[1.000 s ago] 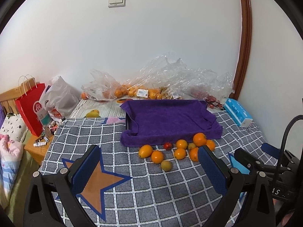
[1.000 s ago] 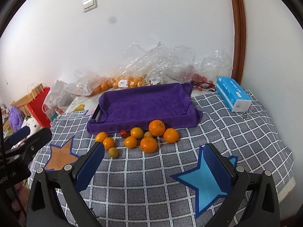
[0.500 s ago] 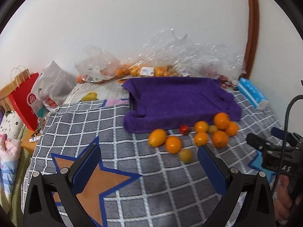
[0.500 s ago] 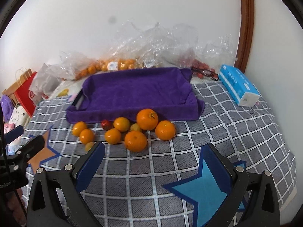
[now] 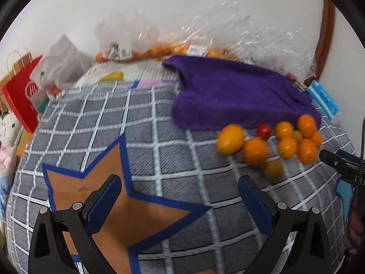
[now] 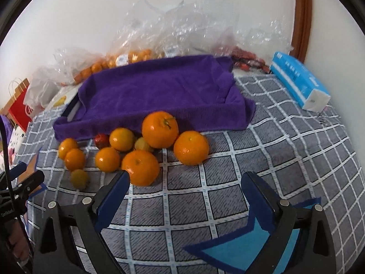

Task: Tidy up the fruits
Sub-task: 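Move the left tool toward a small oval orange while the right tool approaches a large mandarin, then close the left gripper on the oval orange while the right gripper closes on the mandarin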

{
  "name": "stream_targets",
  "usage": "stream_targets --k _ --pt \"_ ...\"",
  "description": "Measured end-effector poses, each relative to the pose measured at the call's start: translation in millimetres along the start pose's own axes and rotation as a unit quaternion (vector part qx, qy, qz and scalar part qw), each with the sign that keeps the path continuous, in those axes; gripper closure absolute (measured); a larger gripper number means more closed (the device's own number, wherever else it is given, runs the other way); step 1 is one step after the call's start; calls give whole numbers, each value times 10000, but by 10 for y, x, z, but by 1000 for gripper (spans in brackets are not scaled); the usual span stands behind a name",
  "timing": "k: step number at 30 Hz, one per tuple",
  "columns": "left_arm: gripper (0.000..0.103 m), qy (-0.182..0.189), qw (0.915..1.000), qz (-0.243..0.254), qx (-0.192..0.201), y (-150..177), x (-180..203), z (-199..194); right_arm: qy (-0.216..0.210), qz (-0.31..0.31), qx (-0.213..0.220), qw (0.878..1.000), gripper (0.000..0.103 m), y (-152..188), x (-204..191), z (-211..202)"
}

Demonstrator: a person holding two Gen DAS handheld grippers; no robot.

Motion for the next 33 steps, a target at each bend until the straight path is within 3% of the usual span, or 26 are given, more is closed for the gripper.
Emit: stream_targets --k 3,6,10,16,19,21,26,28,29,33 --pt "4 38 9998 -163 -144 76 -87 62 -14 -18 -52 10000 10 39 18 65" --pt "4 111 9994 -340 22 35 -109 20 -83 13 -10 10000 10 49 35 80" --pt "4 36 9994 -324 -65 52 -116 55 2 -62 -3 10000 11 25 61 95" --pt "9 -92 9997 -211 -110 68 -116 66 175 -300 152 9993 24 -67 108 107" --pt "14 45 9998 -200 -61 59 -91 46 -24 -261 120 9996 26 -91 93 182" --pt "24 115 9997 -192 -19 49 -68 30 -29 -326 56 9994 34 -101 83 273" --pt "35 339 9993 -129 -134 5 80 66 -127 -386 -82 9991 49 -86 58 451" --pt "40 550 9979 -281 -192 -64 156 84 -142 -437 -32 9989 53 -95 48 448" --pt "40 670 9967 -424 -173 -118 185 88 -223 -460 -16 9987 61 -92 26 430" --pt "44 883 9936 -693 -114 -302 278 179 -192 -573 59 9982 62 -40 33 341"
Point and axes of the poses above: each gripper's, at about its wrist camera, not at the fingertips, and z roughly the way its jaws point, x to its right, y to its underside, the point moved 9 cm from there along z, roughly the way its jaws point, and after that the axes turned 9 degrees about x, right-handed, at the moved point
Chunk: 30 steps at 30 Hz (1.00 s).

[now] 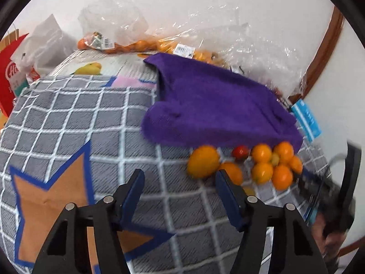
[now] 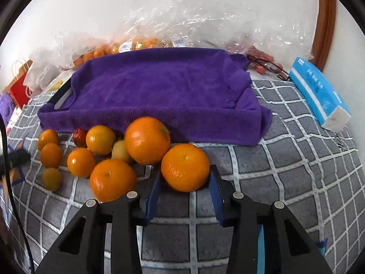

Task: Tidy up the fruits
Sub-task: 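Close the left gripper on the oval orange while the right gripper closes on the mandarin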

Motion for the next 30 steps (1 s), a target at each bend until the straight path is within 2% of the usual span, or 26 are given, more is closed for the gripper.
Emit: stream_targets --k 6,10,13,15,17,21,25,30 --pt "56 225 9995 -109 -179 -62 93 230 -60 -131 183 9997 63 35 -18 -134" --pt "59 449 9982 -288 -270 -52 141 322 -131 -38 123 9998 63 41 -8 -112" --pt "70 565 9973 -379 -289 -39 172 371 -147 31 95 9998 63 38 6 -90" --pt "70 595 9970 -400 -282 -40 177 356 -132 33 125 9998 63 32 7 -98" --pt "70 483 9981 -329 -202 -52 150 293 -119 36 144 9998 63 30 8 -104" --pt "70 -144 9998 27 -138 -20 -27 143 -136 89 148 9998 63 31 17 -104" --pt "70 -190 9994 178 -218 73 -81 135 -130 92 99 9998 63 44 21 -87" --pt "69 -433 9969 656 43 124 -51 125 -67 24 15 10000 62 58 10 -43"
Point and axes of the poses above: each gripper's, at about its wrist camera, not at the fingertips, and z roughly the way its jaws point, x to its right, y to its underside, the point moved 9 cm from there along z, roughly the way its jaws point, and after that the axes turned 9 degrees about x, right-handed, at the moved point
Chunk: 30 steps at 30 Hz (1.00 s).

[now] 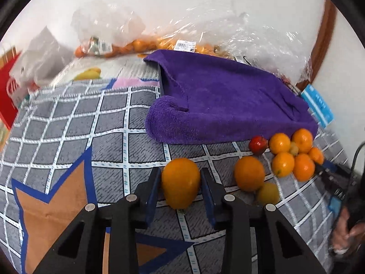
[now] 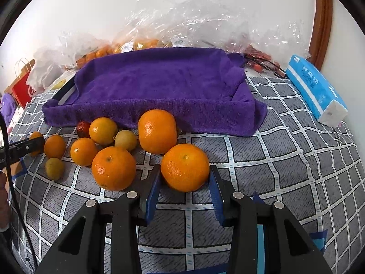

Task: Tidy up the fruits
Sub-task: 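Close the left gripper on the oval orange while the right gripper closes on the mandarin, then lift and carry the oval orange in the left tool while the right carries the mandarin over the towel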

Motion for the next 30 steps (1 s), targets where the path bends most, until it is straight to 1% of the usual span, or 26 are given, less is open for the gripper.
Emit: stream_targets --k 2,4,6,9,10,11,13,14,15,16,22,26,30 --pt "68 -21 10000 53 -3 -9 16 5 21 -14 -23 10000 62 1 3 21" --pt "68 -30 10000 42 -3 -12 8 1 50 -12 -38 10000 60 5 9 33" --pt "68 -19 10000 20 -1 -11 8 -4 94 8 -58 9999 54 1 26 47" --pt "68 2 10000 -53 14 -2 -1 -17 81 89 -74 9999 52 4 59 55" --pt "68 15 10000 -77 21 -3 -3 -16 73 101 -69 9999 52 3 64 54" --pt "73 14 9999 -123 29 -3 -21 -20 82 92 -59 9999 52 5 65 53" --pt "73 194 9991 -357 74 -15 -74 -40 127 75 -28 9999 55 3 72 44" --pt "73 407 9974 -589 115 -21 -116 -59 117 74 -12 9999 60 3 70 36" --pt "73 486 9961 -719 138 -20 -140 -68 86 81 8 9999 62 3 66 26" --pt "73 502 9954 -802 167 -13 -161 -88 69 108 30 9999 63 1 70 15" --pt "73 447 9974 -497 277 -34 -34 -148 -26 310 292 9991 63 -49 112 -82" --pt "73 419 9970 -484 433 -63 -41 -215 -39 449 439 9980 63 -79 146 -139" --pt "73 396 9961 -440 652 -101 -31 -313 -51 446 568 9974 63 -105 137 -186"
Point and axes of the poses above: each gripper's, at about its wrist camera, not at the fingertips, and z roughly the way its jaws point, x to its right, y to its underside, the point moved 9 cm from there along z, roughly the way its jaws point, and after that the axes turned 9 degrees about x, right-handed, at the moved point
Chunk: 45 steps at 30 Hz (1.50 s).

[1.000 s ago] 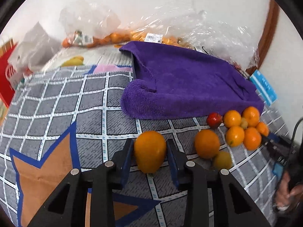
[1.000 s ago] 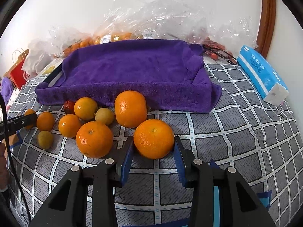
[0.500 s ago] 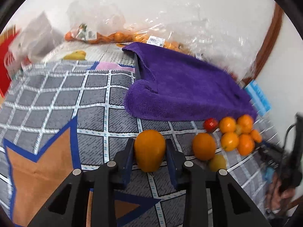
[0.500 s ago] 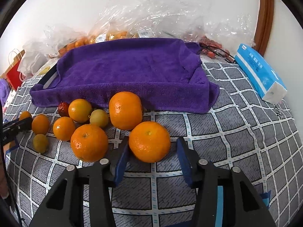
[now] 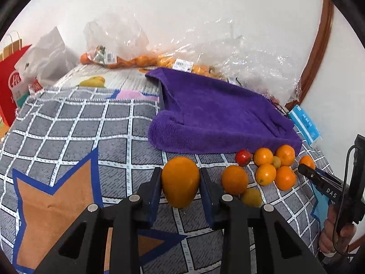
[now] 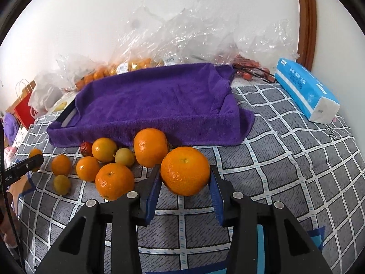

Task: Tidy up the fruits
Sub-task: 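Lift and carry the oval orange in the left tool while the right carries the mandarin over the towel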

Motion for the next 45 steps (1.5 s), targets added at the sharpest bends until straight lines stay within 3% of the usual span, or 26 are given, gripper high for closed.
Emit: stream_targets --k 6,14,20,30,38,45 --pt "73 269 9990 148 325 -72 120 -123 46 97 173 9998 63 -42 38 -63" --pt "73 328 9988 -148 330 -120 48 -113 173 380 367 9985 63 -77 163 -143" --pt "73 374 9985 -48 405 -196 122 -227 80 393 265 9988 63 -53 105 -230" --pt "73 216 9968 186 750 -956 300 -425 -346 62 646 9973 63 -730 -263 -424" --pt "73 192 9964 90 820 -1284 389 -172 -602 -294 880 9939 63 -1154 -541 -246" --pt "73 110 9967 189 781 -1473 444 214 -360 -140 1030 9939 63 -1410 -493 48"
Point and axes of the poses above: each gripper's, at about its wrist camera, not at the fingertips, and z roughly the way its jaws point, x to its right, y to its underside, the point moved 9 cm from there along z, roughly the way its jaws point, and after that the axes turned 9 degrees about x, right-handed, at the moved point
